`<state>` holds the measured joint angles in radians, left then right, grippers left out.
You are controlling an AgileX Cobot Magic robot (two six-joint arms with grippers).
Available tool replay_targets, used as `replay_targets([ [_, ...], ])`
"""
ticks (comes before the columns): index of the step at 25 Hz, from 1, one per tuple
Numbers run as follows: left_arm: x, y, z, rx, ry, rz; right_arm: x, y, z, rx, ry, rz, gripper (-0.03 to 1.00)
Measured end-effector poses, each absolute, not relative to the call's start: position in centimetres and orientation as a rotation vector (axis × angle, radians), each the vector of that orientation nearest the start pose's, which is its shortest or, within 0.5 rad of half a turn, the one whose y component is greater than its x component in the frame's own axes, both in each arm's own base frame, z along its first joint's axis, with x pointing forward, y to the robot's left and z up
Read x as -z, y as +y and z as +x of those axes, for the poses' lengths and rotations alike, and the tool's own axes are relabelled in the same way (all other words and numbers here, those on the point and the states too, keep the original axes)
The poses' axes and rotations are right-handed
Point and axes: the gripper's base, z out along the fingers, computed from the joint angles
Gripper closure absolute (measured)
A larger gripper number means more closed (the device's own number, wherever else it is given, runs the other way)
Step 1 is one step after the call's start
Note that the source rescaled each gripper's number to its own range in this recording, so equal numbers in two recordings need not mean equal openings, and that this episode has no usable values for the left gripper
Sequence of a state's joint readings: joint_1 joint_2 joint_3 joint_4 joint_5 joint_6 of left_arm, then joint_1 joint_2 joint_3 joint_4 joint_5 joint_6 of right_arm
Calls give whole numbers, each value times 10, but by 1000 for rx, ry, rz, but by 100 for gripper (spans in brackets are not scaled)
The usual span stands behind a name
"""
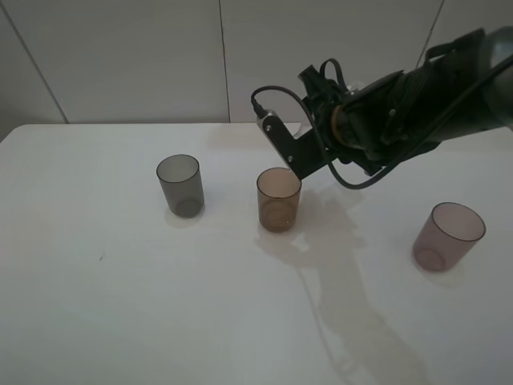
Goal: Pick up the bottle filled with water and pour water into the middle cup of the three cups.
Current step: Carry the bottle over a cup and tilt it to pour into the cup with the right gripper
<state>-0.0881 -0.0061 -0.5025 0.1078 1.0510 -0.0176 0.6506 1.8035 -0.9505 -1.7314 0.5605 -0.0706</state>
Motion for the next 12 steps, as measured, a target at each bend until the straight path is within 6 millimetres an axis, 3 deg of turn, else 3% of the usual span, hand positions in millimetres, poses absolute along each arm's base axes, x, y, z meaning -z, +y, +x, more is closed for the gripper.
replay_targets([
  [12, -279, 9, -5, -62, 2021, 66, -186, 189, 313, 1224, 1032, -2183, 97],
])
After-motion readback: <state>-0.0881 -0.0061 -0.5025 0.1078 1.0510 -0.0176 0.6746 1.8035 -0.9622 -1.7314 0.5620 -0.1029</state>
